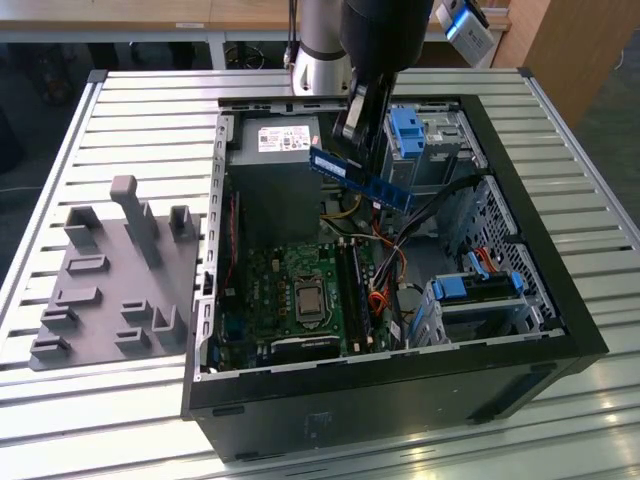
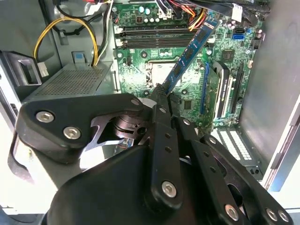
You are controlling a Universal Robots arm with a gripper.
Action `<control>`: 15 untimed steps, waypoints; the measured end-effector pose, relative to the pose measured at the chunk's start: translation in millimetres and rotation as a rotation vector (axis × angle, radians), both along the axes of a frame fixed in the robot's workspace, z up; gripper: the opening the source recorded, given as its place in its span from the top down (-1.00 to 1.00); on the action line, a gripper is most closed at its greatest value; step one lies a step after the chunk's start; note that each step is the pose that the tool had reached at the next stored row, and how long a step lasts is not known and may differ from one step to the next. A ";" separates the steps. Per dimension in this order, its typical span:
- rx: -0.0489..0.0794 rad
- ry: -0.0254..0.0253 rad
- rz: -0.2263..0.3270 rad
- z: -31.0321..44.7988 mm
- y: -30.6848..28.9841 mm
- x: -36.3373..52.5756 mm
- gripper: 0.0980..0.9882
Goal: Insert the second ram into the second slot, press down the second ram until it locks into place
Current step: 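Press down the second ram until it locks into place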
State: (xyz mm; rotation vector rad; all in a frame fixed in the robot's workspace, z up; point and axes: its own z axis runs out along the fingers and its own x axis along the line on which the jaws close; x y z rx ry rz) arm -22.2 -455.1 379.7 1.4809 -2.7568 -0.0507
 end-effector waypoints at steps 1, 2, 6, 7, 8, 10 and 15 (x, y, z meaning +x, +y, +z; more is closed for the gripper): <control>0.000 0.0000 -0.006 0.0 0.0 0.0 0.91; 0.000 0.0000 -0.012 0.0 0.0 0.0 0.91; -0.002 0.0000 -0.032 0.0 0.0 0.0 0.91; -0.002 0.0000 -0.038 0.0 0.0 0.0 0.91; -0.002 0.0000 -0.043 0.0 0.0 0.0 0.91; -0.003 0.0000 -0.055 0.0 0.0 0.0 0.91; -0.006 0.0000 -0.096 0.0 0.0 0.0 0.91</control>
